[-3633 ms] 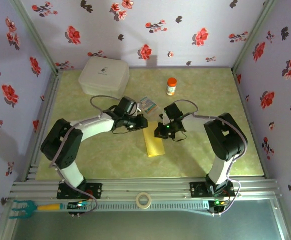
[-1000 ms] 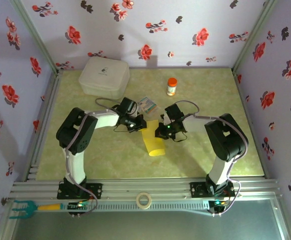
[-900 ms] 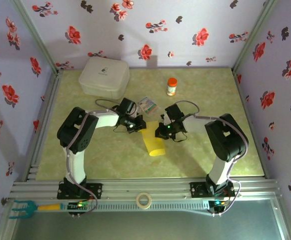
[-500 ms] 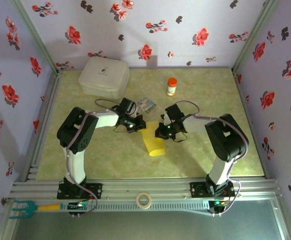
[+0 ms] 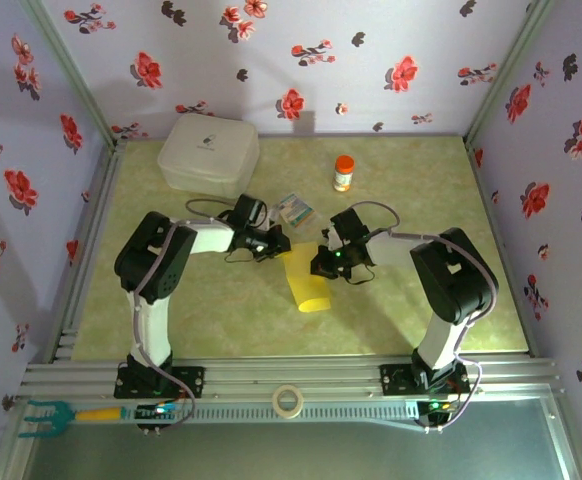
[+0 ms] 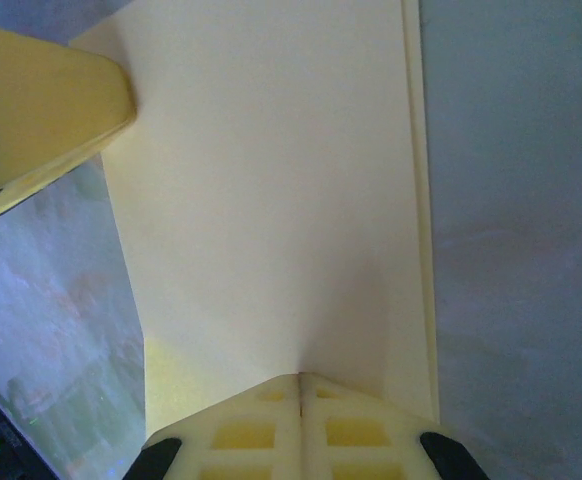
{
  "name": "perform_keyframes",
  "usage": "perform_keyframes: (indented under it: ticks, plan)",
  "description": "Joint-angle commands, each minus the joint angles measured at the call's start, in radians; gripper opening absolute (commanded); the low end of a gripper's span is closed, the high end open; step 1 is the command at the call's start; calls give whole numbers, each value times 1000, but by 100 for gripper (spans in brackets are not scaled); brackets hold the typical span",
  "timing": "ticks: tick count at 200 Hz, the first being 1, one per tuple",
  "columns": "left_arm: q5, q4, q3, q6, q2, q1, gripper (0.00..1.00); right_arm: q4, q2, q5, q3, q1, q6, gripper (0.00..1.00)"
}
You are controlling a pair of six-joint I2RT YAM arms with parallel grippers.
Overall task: Fold a paper plane with a square sheet of paper (pick it up from the middle)
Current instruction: First fold the square sheet of paper in half at the center of the table.
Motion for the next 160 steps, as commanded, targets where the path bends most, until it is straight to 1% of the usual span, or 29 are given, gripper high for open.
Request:
perform_keyframes:
  ticks: [1, 22, 45, 85, 120, 139, 160]
  plan:
    - [-70, -70, -14, 40, 50, 10, 0, -119, 35, 125, -49, -13, 12, 0]
    - [-103, -90, -13, 56, 56, 22, 0, -120, 32, 125, -48, -13, 12, 0]
    - [-144, -95, -6, 42, 42, 44, 0, -119, 29, 126, -52, -13, 13, 0]
    - [-176, -193, 81, 51, 56, 64, 0, -108, 31, 126, -60, -11, 25, 0]
    - [-181, -211, 111, 51, 61, 69, 0, -97, 23, 129, -71, -9, 34, 0]
    - [-200, -234, 112, 55, 41, 70, 0, -88, 24, 128, -75, -10, 44, 0]
    - [-223, -245, 100, 54, -18, 70, 0, -64, 18, 131, -85, -8, 69, 0]
